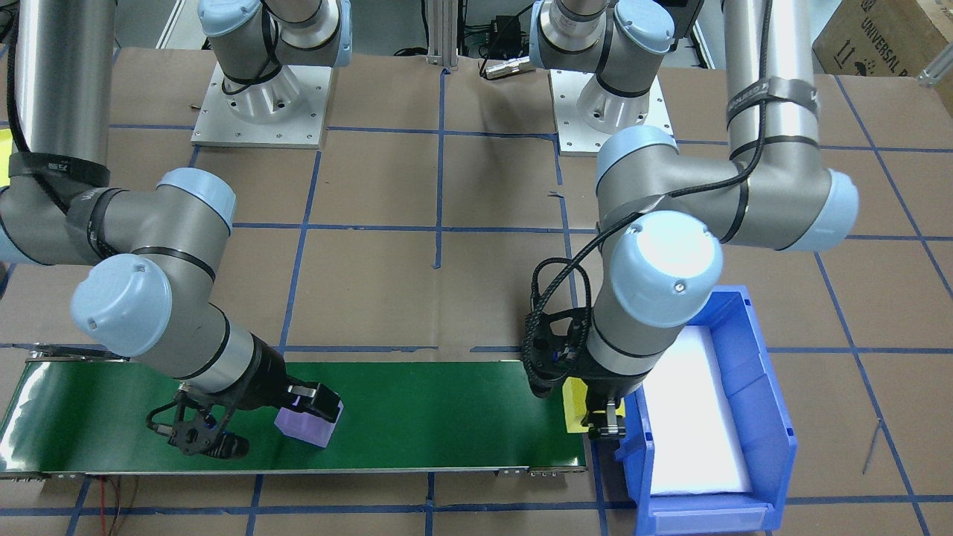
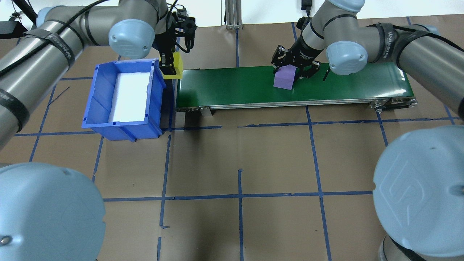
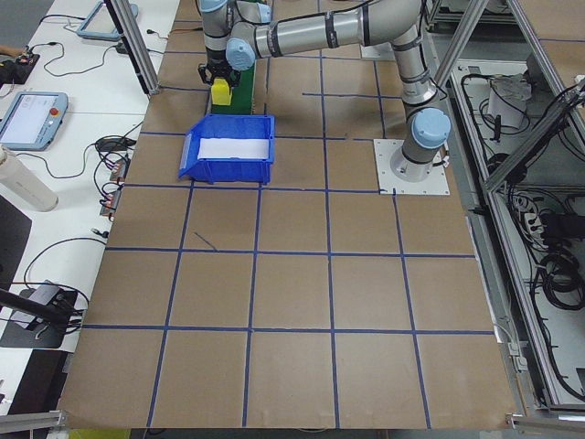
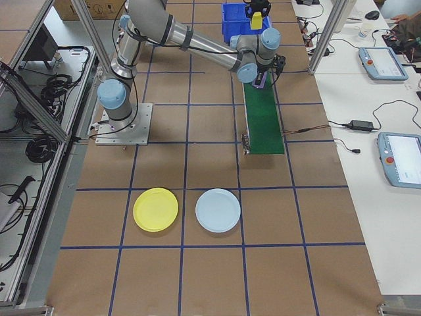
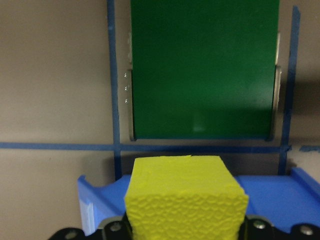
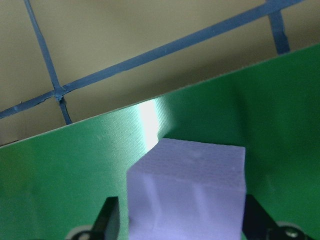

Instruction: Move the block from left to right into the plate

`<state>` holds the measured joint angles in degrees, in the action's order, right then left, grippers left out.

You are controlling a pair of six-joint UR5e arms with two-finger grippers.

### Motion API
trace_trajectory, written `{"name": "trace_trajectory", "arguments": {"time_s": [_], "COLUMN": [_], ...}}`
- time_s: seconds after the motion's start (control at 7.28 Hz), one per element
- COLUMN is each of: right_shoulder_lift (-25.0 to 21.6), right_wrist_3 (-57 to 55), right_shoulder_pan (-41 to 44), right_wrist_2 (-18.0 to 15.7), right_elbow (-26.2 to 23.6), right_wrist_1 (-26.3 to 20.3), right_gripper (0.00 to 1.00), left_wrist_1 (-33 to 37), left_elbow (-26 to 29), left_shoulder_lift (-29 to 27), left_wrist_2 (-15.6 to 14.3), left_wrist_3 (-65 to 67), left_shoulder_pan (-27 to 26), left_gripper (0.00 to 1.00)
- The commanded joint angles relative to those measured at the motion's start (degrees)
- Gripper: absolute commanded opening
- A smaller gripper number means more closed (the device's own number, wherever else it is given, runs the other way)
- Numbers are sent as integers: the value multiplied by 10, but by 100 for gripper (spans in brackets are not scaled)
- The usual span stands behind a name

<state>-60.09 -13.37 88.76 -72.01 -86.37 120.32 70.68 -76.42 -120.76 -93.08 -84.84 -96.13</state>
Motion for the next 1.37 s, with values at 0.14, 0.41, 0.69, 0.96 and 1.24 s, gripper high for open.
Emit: {"name": "trace_trajectory", "arguments": {"time_s": [0.14, 0.41, 0.69, 0.96, 1.24], "right_shoulder_lift": [-53, -97, -110, -110, -109], "right_wrist_3": [196, 312, 493, 644, 728], "right_shoulder_pan": [-80, -139, -238, -368, -476], "right_wrist_2": [-75, -136, -174, -190, -234], "right_elbow": [-4, -14, -34, -42, -103], "right_wrist_1": [-11, -64, -67, -68, -68], "right_gripper": [30, 30, 30, 30, 35], "left_wrist_1": [-32, -32, -22, 43, 112], "left_elbow": [-7, -7, -9, -14, -37], "left_shoulder_lift": [-47, -45, -25, 41, 124], "left_wrist_2": [19, 22, 24, 41, 34], "left_wrist_3": [9, 11, 14, 41, 80], "left_shoulder_pan": [-19, -20, -20, -20, -18], "left_gripper": [46, 100, 100, 100, 100]}}
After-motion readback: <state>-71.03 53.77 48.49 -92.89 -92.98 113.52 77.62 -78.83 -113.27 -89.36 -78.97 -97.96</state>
